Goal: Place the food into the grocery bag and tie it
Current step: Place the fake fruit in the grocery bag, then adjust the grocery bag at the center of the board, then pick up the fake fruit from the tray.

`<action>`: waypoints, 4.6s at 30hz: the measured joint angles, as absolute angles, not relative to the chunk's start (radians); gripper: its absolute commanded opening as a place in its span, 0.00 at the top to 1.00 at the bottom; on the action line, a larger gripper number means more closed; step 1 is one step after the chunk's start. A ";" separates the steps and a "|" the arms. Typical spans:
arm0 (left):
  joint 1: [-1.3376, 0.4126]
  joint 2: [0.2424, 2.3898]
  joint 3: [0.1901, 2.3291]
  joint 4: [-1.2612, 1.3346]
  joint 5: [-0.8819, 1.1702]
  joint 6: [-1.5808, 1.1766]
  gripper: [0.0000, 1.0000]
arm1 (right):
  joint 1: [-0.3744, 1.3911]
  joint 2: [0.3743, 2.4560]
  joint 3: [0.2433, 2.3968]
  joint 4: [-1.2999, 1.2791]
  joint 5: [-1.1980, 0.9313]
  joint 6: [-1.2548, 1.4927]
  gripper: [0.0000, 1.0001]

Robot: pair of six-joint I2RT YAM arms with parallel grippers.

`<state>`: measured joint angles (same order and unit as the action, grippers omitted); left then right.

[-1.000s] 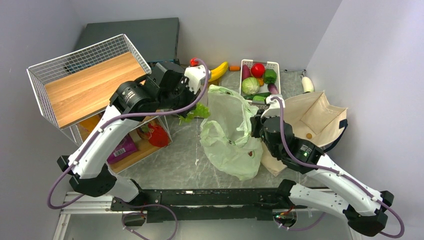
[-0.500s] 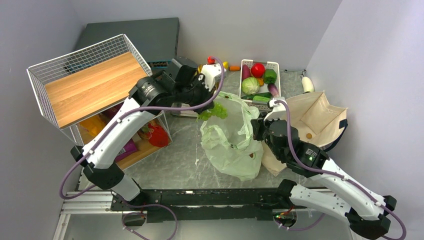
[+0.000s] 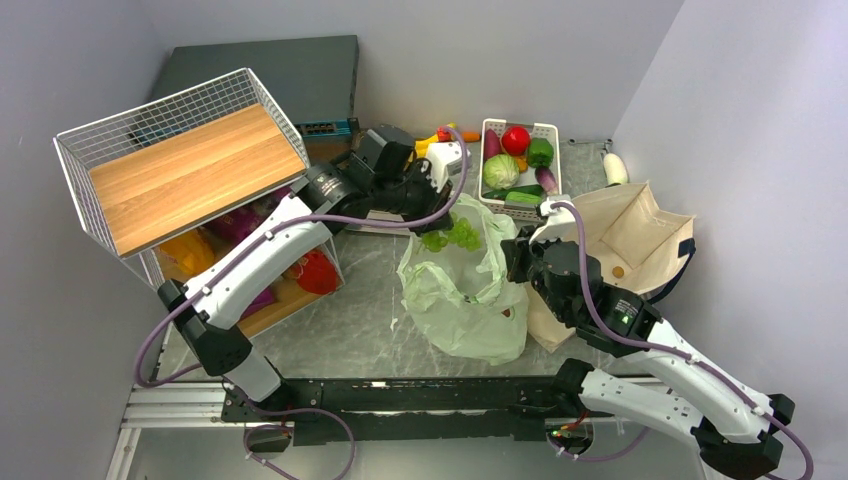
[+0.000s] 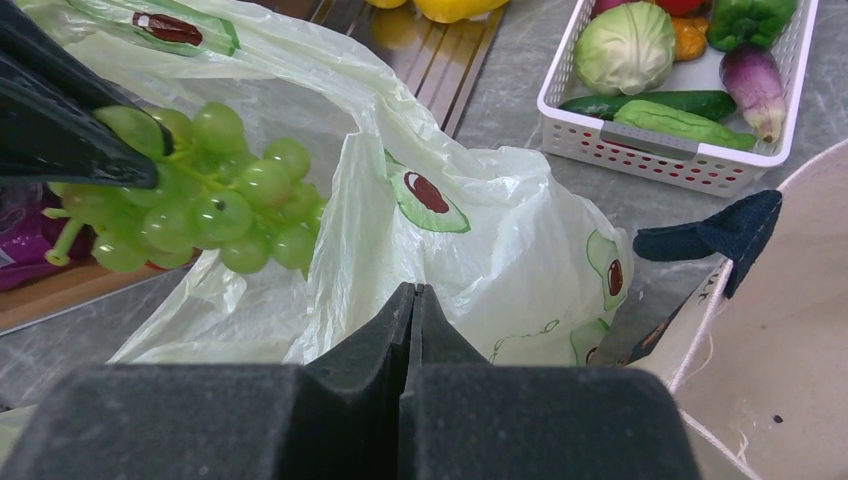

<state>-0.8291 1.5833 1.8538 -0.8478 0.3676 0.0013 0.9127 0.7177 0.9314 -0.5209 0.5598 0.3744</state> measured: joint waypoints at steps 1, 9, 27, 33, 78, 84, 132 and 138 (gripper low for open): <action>-0.829 1.583 1.840 -0.835 0.373 -0.004 1.00 | 0.913 0.717 0.931 -0.521 0.559 0.374 1.00; -0.829 1.591 1.773 -0.756 0.408 -0.048 0.23 | 0.913 0.705 0.925 -0.522 0.556 0.375 1.00; -0.839 1.502 1.712 -0.735 0.273 -0.104 0.08 | 0.913 0.705 0.912 -0.523 0.557 0.397 1.00; -0.841 1.266 1.466 -0.745 0.165 -0.157 0.01 | 0.913 0.705 0.907 -0.526 0.556 0.397 1.00; -1.113 0.962 0.733 -0.397 0.241 -0.260 0.83 | 0.913 0.813 0.908 -0.525 0.595 0.409 1.00; -1.248 1.059 0.696 -0.319 0.211 -0.309 0.74 | 0.913 0.812 0.908 -0.529 0.604 0.415 1.00; -0.870 1.563 1.954 -0.827 -0.135 -0.080 0.01 | 0.913 0.627 0.817 -0.628 0.599 0.491 1.00; -0.768 1.777 2.185 -0.793 -0.067 -0.049 0.01 | 0.913 0.603 0.785 -0.665 0.564 0.564 1.00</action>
